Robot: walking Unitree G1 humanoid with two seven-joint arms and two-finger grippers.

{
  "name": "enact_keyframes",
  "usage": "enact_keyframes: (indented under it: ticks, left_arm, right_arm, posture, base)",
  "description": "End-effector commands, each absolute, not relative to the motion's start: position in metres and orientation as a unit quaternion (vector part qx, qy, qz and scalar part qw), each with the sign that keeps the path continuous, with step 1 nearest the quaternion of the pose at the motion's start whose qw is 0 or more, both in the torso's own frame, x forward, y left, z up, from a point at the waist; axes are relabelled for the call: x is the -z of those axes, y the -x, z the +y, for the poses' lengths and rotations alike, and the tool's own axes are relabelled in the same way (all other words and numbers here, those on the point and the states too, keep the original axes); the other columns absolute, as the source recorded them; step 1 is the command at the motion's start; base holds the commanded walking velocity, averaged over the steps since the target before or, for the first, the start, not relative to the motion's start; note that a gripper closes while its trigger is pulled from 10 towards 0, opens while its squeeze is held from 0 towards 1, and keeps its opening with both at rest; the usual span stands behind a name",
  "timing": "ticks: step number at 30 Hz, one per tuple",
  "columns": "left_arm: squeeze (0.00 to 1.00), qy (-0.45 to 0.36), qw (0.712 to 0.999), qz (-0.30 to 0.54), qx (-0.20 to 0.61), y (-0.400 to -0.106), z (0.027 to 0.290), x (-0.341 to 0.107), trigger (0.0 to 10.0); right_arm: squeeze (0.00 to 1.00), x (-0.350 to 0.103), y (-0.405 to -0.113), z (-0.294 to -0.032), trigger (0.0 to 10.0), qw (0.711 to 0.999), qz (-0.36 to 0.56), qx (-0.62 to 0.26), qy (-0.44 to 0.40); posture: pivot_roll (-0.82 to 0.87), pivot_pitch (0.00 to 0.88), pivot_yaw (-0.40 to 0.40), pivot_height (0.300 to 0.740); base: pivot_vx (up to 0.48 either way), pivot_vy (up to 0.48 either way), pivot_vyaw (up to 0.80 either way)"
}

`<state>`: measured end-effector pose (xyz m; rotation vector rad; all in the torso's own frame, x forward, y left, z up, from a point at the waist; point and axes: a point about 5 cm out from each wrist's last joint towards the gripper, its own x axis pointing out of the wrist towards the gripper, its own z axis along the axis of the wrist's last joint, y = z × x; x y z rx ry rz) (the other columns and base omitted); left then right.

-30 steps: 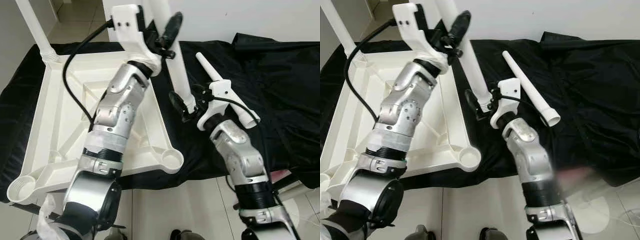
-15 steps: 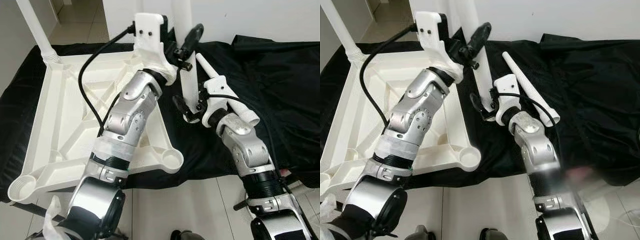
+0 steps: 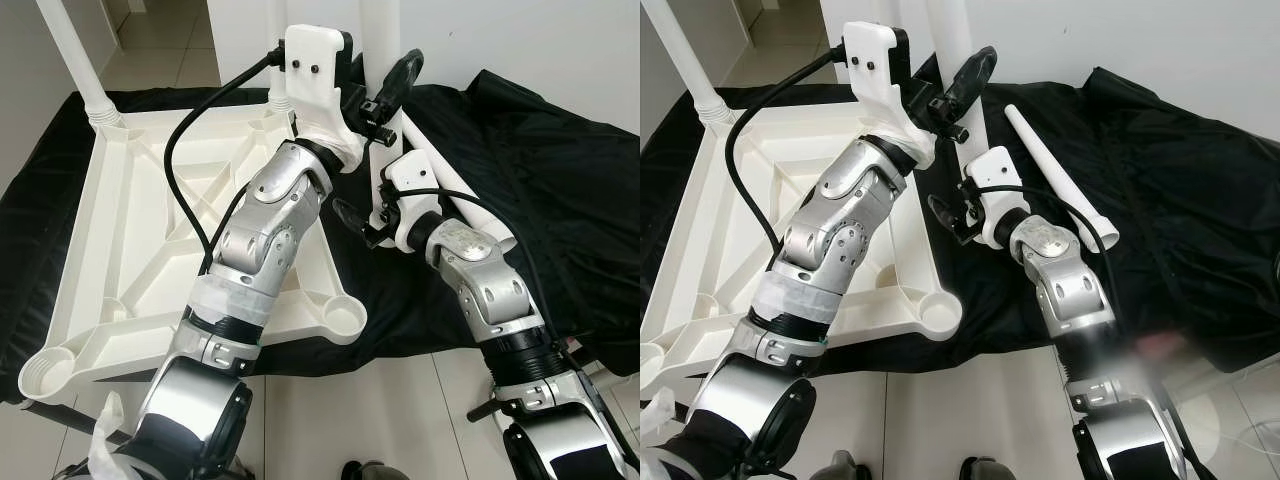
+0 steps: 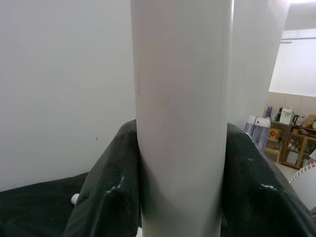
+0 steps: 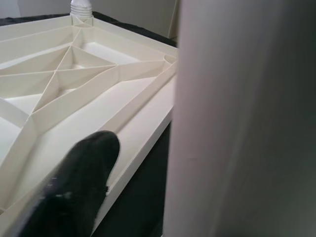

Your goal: Building children table

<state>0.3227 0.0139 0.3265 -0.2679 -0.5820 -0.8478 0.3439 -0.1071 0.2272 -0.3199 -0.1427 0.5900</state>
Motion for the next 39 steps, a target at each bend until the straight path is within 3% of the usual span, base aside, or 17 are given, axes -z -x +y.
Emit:
enact_keyframes:
  ticks: [1,3,4,6,13,14,15,16,17,22,23,31,34,39]
  left_arm:
    - [0.0,0.114,0.845,-0.287,0.436,-0.315,0.008,-0.328,10.0]
    - [0.0,0.114,0.845,-0.286,0.437,-0.315,0.007,-0.329,10.0]
    - [0.0,0.115,0.844,-0.286,0.438,-0.314,0.006,-0.329,10.0]
    - [0.0,0.116,0.843,-0.286,0.44,-0.313,0.004,-0.329,10.0]
    - [0.0,0.111,0.842,-0.287,0.444,-0.312,0.003,-0.33,10.0]
    - [0.0,0.109,0.841,-0.287,0.445,-0.312,0.003,-0.33,10.0]
    - [0.0,0.109,0.841,-0.287,0.445,-0.312,0.003,-0.33,10.0]
    - [0.0,0.113,0.84,-0.285,0.448,-0.312,0.003,-0.33,10.0]
    - [1.0,0.121,0.837,-0.282,0.453,-0.311,0.003,-0.33,10.0]
    - [1.0,0.119,0.832,-0.282,0.463,-0.311,0.006,-0.329,10.0]
    - [0.0,0.112,0.83,-0.284,0.467,-0.311,0.009,-0.329,10.0]
    - [0.0,0.127,0.837,-0.281,0.452,-0.318,0.027,-0.328,10.0]
    - [0.0,0.135,0.864,-0.271,0.404,-0.331,0.048,-0.322,10.0]
    - [0.0,0.123,0.878,-0.264,0.379,-0.336,0.06,-0.316,10.0]
  right_arm:
    - [0.0,-0.226,-0.345,-0.105,4.4,0.938,-0.069,-0.297,0.166]
    - [0.0,-0.227,-0.345,-0.105,4.4,0.938,-0.07,-0.296,0.167]
    - [0.0,-0.227,-0.345,-0.105,0.5,0.938,-0.07,-0.295,0.166]
    - [0.0,-0.227,-0.346,-0.106,0.0,0.94,-0.07,-0.292,0.161]
    - [0.0,-0.226,-0.347,-0.107,0.0,0.948,-0.069,-0.278,0.14]
    - [0.0,-0.225,-0.347,-0.108,4.2,0.952,-0.065,-0.271,0.13]
    - [0.0,-0.225,-0.347,-0.108,4.2,0.952,-0.065,-0.271,0.13]
    - [0.0,-0.225,-0.348,-0.108,10.0,0.955,-0.064,-0.264,0.12]
    - [0.0,-0.225,-0.348,-0.108,10.0,0.958,-0.064,-0.256,0.112]
    - [0.0,-0.225,-0.349,-0.108,10.0,0.966,-0.067,-0.235,0.082]
    - [0.0,-0.225,-0.35,-0.108,10.0,0.97,-0.065,-0.224,0.062]
    - [0.0,-0.226,-0.352,-0.114,10.0,0.98,-0.078,-0.183,0.026]
    - [0.0,-0.225,-0.354,-0.125,10.0,0.987,-0.082,-0.139,0.0]
    - [0.0,-0.225,-0.353,-0.129,10.0,0.988,-0.086,-0.124,-0.008]
  posture:
    - [-0.07,0.06,-0.002,0.74]
    - [-0.07,0.069,0.0,0.74]
    - [-0.07,0.073,0.0,0.74]
    - [-0.07,0.075,0.001,0.74]
    - [-0.06,0.075,0.004,0.74]
    - [-0.06,0.075,0.004,0.74]
    - [-0.06,0.075,0.004,0.74]
    - [-0.06,0.075,0.004,0.74]
    - [-0.06,0.073,0.006,0.74]
    - [-0.07,0.071,0.01,0.74]
    - [-0.07,0.072,0.012,0.74]
    - [-0.07,0.072,0.012,0.74]
    - [-0.07,0.074,0.011,0.74]
    - [-0.07,0.076,0.013,0.74]
  base:
    - [0.0,0.0,0.0]
    - [0.0,0.0,0.0]
    - [0.0,0.0,0.0]
    - [0.0,0.0,0.0]
    - [0.0,0.0,0.0]
    - [0.0,0.0,0.0]
    - [0.0,0.0,0.0]
    - [0.0,0.0,0.0]
    - [0.0,0.0,0.0]
    - [0.0,0.0,0.0]
    - [0.0,0.0,0.0]
    - [0.0,0.0,0.0]
    - [0.0,0.0,0.0]
    - [0.0,0.0,0.0]
